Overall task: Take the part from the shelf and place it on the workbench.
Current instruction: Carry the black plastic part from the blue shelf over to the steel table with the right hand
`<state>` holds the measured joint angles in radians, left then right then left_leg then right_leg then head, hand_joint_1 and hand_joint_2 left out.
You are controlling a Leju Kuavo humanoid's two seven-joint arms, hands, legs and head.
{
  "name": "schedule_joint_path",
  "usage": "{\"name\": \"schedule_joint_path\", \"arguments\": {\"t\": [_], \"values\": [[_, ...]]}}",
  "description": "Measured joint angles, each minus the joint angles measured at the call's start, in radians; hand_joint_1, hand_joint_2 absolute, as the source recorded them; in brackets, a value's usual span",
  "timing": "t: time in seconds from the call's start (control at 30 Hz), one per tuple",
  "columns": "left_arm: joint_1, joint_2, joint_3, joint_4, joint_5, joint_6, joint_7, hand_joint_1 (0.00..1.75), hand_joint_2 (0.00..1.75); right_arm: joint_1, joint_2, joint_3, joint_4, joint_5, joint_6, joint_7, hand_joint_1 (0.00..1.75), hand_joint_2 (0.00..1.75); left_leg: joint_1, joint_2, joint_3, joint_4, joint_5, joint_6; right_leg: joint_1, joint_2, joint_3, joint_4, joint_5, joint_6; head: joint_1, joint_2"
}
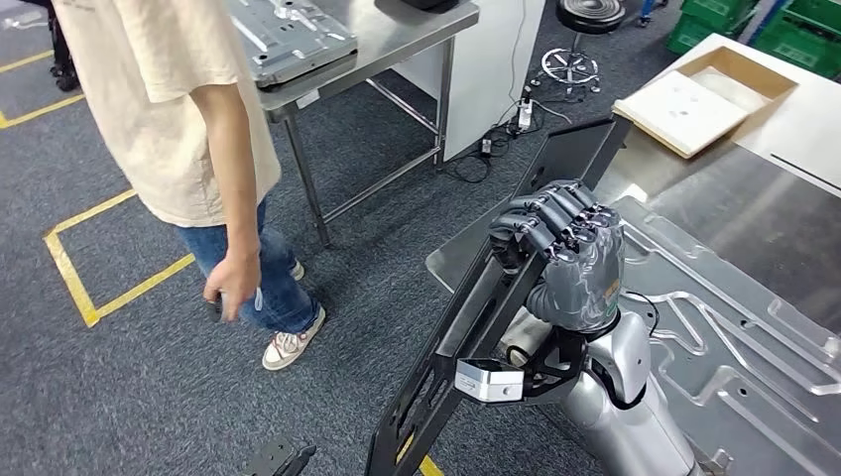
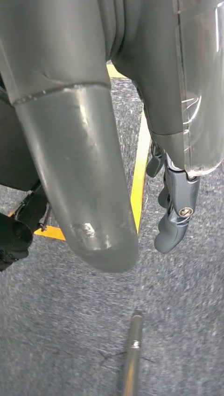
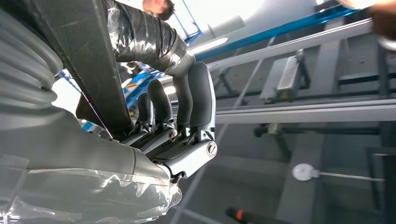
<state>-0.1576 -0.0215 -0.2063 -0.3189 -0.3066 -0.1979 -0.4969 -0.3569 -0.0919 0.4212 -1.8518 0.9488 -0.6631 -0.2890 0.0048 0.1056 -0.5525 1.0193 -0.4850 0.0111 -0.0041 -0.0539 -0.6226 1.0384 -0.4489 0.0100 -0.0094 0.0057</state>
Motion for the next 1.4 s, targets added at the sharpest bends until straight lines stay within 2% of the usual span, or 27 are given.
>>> {"name": "schedule_joint_path", "arguments": {"t": [0.03, 0.1, 0.17, 0.2, 0.23, 0.27, 0.3, 0.33, 0.4, 0.47, 0.53, 0.6, 0.67, 0.73, 0.77, 0.8, 0.83, 0.9, 0.97, 1.03, 1.1, 1.17, 1.23, 1.27, 1.3, 1.33, 1.4], "values": [[0.0, 0.0, 0.0, 0.0, 0.0, 0.0, -0.001, 0.0, 0.0, 0.001, 0.0, 0.0, 0.0, 0.0, 0.0, 0.001, 1.75, 1.75, 0.001, -0.001, 0.002, 0.002, -0.005, -0.006, -0.002, 0.01, 0.0, -0.002, 0.002, -0.005, 0.0, 0.0], [-0.001, 0.002, -0.001, 0.0, 0.0, -0.001, -0.004, 0.0, 0.0, 0.001, 0.0, 0.0, 0.0, -0.002, 0.0, 0.002, 1.75, 1.75, 0.005, -0.039, -0.011, 0.043, -0.039, -0.015, -0.009, 0.03, 0.002, -0.007, 0.006, -0.016, 0.0, 0.0], [0.001, 0.003, -0.002, 0.0, 0.0, -0.001, -0.006, 0.0, 0.0, 0.003, 0.001, -0.001, 0.0, -0.003, 0.0, 0.004, 1.75, 1.75, 0.008, -0.085, -0.06, 0.159, -0.104, -0.019, -0.011, 0.051, 0.002, -0.008, 0.008, -0.023, 0.0, 0.0], [0.003, 0.004, -0.002, 0.0, 0.0, -0.001, -0.006, 0.0, 0.0, 0.004, 0.002, -0.001, 0.0, -0.004, 0.0, 0.004, 1.75, 1.75, 0.009, -0.093, -0.091, 0.225, -0.131, -0.02, -0.01, 0.063, 0.001, -0.007, 0.008, -0.025, 0.0, 0.0], [0.006, 0.004, -0.002, 0.0, 0.0, -0.001, -0.006, 0.0, 0.0, 0.006, 0.002, -0.001, 0.0, -0.004, 0.0, 0.005, 1.75, 1.75, 0.009, -0.096, -0.114, 0.271, -0.143, -0.02, -0.009, 0.077, 0.001, -0.007, 0.009, -0.025, 0.0, 0.0], [0.008, 0.005, -0.002, 0.0, 0.0, -0.001, -0.006, 0.0, 0.0, 0.007, 0.002, -0.001, 0.0, -0.005, 0.0, 0.006, 1.75, 1.75, 0.009, -0.097, -0.123, 0.284, -0.134, -0.019, -0.008, 0.091, 0.0, -0.005, 0.008, -0.025, 0.0, 0.0], [0.009, 0.006, -0.002, 0.0, 0.0, -0.001, -0.006, 0.0, 0.0, 0.008, 0.002, -0.001, 0.0, -0.005, 0.0, 0.006, 1.75, 1.75, 0.009, -0.1, -0.114, 0.257, -0.106, -0.016, -0.008, 0.105, 0.001, -0.003, 0.008, -0.025, 0.0, 0.0], [0.009, 0.006, -0.002, 0.0, 0.0, -0.001, -0.006, 0.0, 0.0, 0.009, 0.002, -0.001, 0.0, -0.006, 0.0, 0.006, 1.75, 1.75, 0.009, -0.11, -0.092, 0.2, -0.065, -0.013, -0.008, 0.119, 0.001, -0.001, 0.008, -0.024, 0.0, 0.0], [0.007, 0.008, -0.003, 0.0, 0.0, -0.001, -0.007, 0.0, 0.0, 0.009, 0.002, -0.002, 0.0, -0.007, 0.0, 0.006, 1.75, 1.75, 0.011, -0.152, -0.041, 0.076, -0.007, -0.006, -0.007, 0.143, -0.002, 0.005, 0.007, -0.02, 0.0, 0.0], [0.007, 0.009, -0.006, 0.0, 0.0, -0.001, -0.008, 0.0, 0.0, 0.009, 0.002, -0.002, 0.001, -0.009, 0.0, 0.006, 1.75, 1.75, 0.011, -0.177, -0.02, 0.023, 0.0, -0.002, -0.01, 0.163, -0.012, 0.007, 0.012, -0.009, 0.0, 0.0], [0.007, 0.009, -0.008, 0.0, 0.0, 0.0, -0.01, 0.0, 0.0, 0.011, 0.002, -0.003, 0.001, -0.01, 0.0, 0.006, 1.75, 1.75, 0.012, -0.159, -0.016, 0.013, 0.004, 0.005, -0.013, 0.174, -0.019, 0.003, 0.018, 0.006, 0.0, 0.0], [0.007, 0.008, -0.009, 0.0, 0.001, 0.001, -0.013, 0.0, 0.0, 0.012, 0.002, -0.007, 0.001, -0.011, 0.0, 0.006, 1.75, 1.75, 0.015, -0.136, -0.012, 0.0, 0.012, 0.019, -0.009, 0.132, -0.032, 0.027, -0.001, 0.016, 0.002, 0.0], [0.008, 0.008, -0.009, 0.0, 0.003, 0.002, -0.015, 0.0, 0.0, 0.012, 0.002, -0.011, 0.002, -0.012, 0.0, 0.006, 1.75, 1.75, 0.014, -0.113, -0.01, -0.005, 0.015, 0.027, -0.008, 0.076, -0.076, 0.124, -0.057, 0.022, 0.004, 0.0], [0.011, 0.009, -0.009, 0.0, 0.003, 0.003, -0.015, 0.0, 0.0, 0.013, 0.002, -0.013, 0.005, -0.012, 0.0, 0.006, 1.75, 1.75, 0.012, -0.087, -0.011, -0.004, 0.014, 0.03, -0.011, 0.061, -0.129, 0.236, -0.103, 0.025, 0.004, 0.0], [0.012, 0.009, -0.009, 0.0, 0.003, 0.003, -0.015, 0.0, 0.0, 0.013, 0.002, -0.013, 0.007, -0.012, 0.0, 0.006, 1.75, 1.75, 0.011, -0.073, -0.011, -0.003, 0.013, 0.03, -0.011, 0.059, -0.137, 0.256, -0.102, 0.026, 0.004, 0.0], [0.012, 0.009, -0.009, 0.0, 0.003, 0.003, -0.015, 0.0, 0.0, 0.014, 0.002, -0.014, 0.009, -0.012, 0.0, 0.006, 1.75, 1.75, 0.011, -0.061, -0.01, -0.003, 0.011, 0.03, -0.012, 0.055, -0.125, 0.238, -0.083, 0.026, 0.004, 0.0], [0.012, 0.009, -0.009, 0.0, 0.003, 0.003, -0.015, 0.0, 0.0, 0.014, 0.002, -0.015, 0.01, -0.012, 0.0, 0.006, 1.75, 1.75, 0.011, -0.05, -0.008, -0.002, 0.008, 0.028, -0.011, 0.045, -0.095, 0.184, -0.051, 0.024, 0.004, 0.0], [0.012, 0.009, -0.009, 0.0, 0.004, 0.005, -0.015, 0.0, 0.0, 0.013, 0.002, -0.018, 0.01, -0.012, 0.0, 0.006, 1.75, 1.75, 0.007, -0.031, -0.003, 0.0, 0.002, 0.02, -0.003, 0.005, -0.025, 0.055, -0.003, 0.014, 0.004, 0.0], [0.012, 0.009, -0.009, 0.0, 0.004, 0.008, -0.015, 0.0, 0.0, 0.013, 0.002, -0.022, 0.01, -0.013, 0.0, 0.006, 1.75, 1.75, 0.002, -0.013, 0.001, 0.001, -0.003, 0.011, 0.007, -0.014, 0.002, -0.002, 0.005, 0.003, 0.004, 0.0], [0.01, 0.009, -0.009, 0.0, 0.005, 0.01, -0.015, 0.0, 0.0, 0.016, 0.003, -0.027, 0.011, -0.014, -0.001, 0.007, 1.75, 1.75, -0.001, 0.003, 0.004, 0.0, -0.007, 0.001, 0.007, 0.006, 0.0, -0.007, 0.007, -0.006, 0.004, 0.0], [0.009, 0.01, -0.009, 0.0, 0.006, 0.012, -0.015, 0.0, 0.0, 0.016, 0.003, -0.031, 0.011, -0.015, -0.001, 0.007, 1.75, 1.75, 0.003, -0.024, -0.002, 0.025, -0.032, -0.009, 0.001, 0.027, 0.003, -0.015, 0.013, -0.018, 0.004, 0.0], [0.01, 0.011, -0.009, 0.0, 0.007, 0.012, -0.015, 0.0, 0.0, 0.016, 0.004, -0.032, 0.011, -0.015, 0.0, 0.007, 1.75, 1.75, 0.007, -0.073, -0.043, 0.123, -0.089, -0.014, -0.003, 0.047, 0.005, -0.019, 0.016, -0.027, 0.004, 0.0], [0.015, 0.011, -0.009, 0.001, 0.009, 0.012, -0.015, 0.0, 0.0, 0.019, 0.005, -0.033, 0.013, -0.015, 0.0, 0.008, 1.75, 1.75, 0.009, -0.093, -0.102, 0.243, -0.135, -0.018, -0.003, 0.072, 0.004, -0.017, 0.017, -0.029, 0.003, 0.0], [0.017, 0.012, -0.009, 0.001, 0.01, 0.013, -0.015, 0.0, 0.0, 0.02, 0.005, -0.033, 0.015, -0.016, 0.0, 0.009, 1.75, 1.75, 0.009, -0.096, -0.118, 0.27, -0.133, -0.019, -0.003, 0.085, 0.003, -0.015, 0.016, -0.029, 0.003, 0.0], [0.017, 0.013, -0.009, 0.001, 0.01, 0.013, -0.015, 0.0, 0.0, 0.021, 0.005, -0.035, 0.016, -0.016, 0.0, 0.01, 1.75, 1.75, 0.009, -0.098, -0.118, 0.261, -0.112, -0.02, -0.003, 0.099, 0.003, -0.012, 0.016, -0.029, 0.003, 0.0], [0.017, 0.014, -0.009, 0.001, 0.011, 0.013, -0.015, 0.0, 0.0, 0.022, 0.005, -0.036, 0.016, -0.017, -0.001, 0.01, 1.75, 1.75, 0.01, -0.102, -0.102, 0.217, -0.076, -0.02, -0.004, 0.113, 0.003, -0.009, 0.015, -0.028, 0.003, 0.0], [0.017, 0.015, -0.009, 0.001, 0.012, 0.013, -0.015, 0.0, 0.0, 0.022, 0.004, -0.041, 0.016, -0.019, -0.001, 0.01, 1.75, 1.75, 0.015, -0.141, -0.053, 0.094, -0.013, -0.017, -0.004, 0.138, 0.0, 0.001, 0.012, -0.022, 0.004, 0.0]]}}
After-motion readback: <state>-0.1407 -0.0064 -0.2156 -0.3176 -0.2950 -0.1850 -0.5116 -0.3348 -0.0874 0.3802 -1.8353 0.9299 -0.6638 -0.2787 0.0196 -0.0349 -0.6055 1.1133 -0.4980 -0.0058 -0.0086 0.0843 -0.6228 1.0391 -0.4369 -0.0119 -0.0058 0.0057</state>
